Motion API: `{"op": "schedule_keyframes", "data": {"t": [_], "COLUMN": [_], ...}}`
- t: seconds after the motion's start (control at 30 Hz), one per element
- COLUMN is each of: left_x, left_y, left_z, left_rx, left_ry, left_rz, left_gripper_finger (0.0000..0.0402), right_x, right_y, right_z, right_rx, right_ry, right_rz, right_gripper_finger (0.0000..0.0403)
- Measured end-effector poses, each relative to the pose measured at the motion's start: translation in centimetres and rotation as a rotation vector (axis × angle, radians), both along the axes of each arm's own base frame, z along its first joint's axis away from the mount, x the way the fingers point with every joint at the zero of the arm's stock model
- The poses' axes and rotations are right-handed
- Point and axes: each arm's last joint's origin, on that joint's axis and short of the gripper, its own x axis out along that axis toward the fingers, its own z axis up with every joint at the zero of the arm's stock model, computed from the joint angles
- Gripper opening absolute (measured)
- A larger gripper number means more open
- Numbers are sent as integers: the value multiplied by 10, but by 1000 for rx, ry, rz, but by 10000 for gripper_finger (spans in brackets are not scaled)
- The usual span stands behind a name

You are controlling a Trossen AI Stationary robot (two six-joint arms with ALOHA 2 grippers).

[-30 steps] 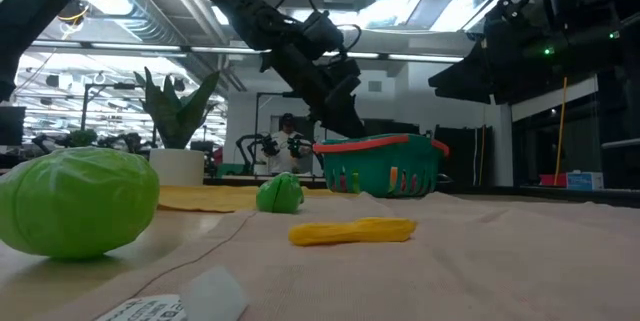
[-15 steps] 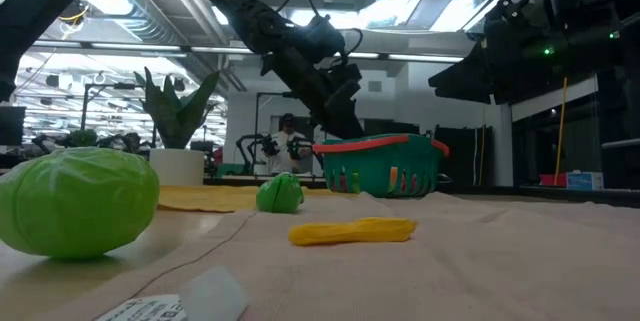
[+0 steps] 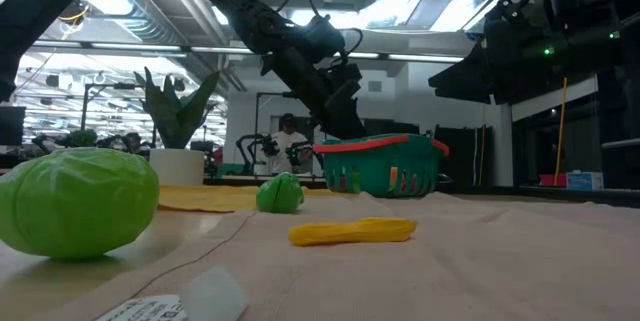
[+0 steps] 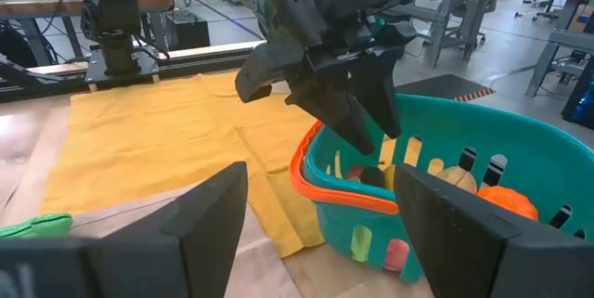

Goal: Pick and placing Produce into tupperware
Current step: Put the cabbage into the basket

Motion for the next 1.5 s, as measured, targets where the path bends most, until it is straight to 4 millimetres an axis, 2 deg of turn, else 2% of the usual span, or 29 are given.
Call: {"op": "schedule_keyframes", "data": {"t": [0.1,0.27,0.4,0.5,0.7,1.0,1.27,1.5], "left_x": [-1,-7,-16,-30,-79,-141,-172,-178], "left_y": [-1,-7,-23,-39,-77,-140,-180,-194], "left_z": [7,34,52,57,50,42,13,3], "left_rx": [9,84,172,227,274,316,295,284], "left_ry": [-15,-55,-96,-154,-286,-421,-475,-487], "left_rz": [-2,-51,-119,-132,-100,-65,-27,-72], "left_gripper_finger": [179,173,165,160,149,134,120,108], "right_x": [0,0,0,0,0,2,2,2], "right_y": [0,0,0,0,0,5,7,7], "right_z": [0,0,0,-1,-1,-1,-1,-1], "right_rx": [-3,-6,-6,-24,-70,-51,-73,-91], "right_ry": [2,4,8,24,49,39,45,51], "right_rz": [0,1,1,4,20,195,227,229], "right_gripper_finger": [271,271,271,271,271,271,271,271]}}
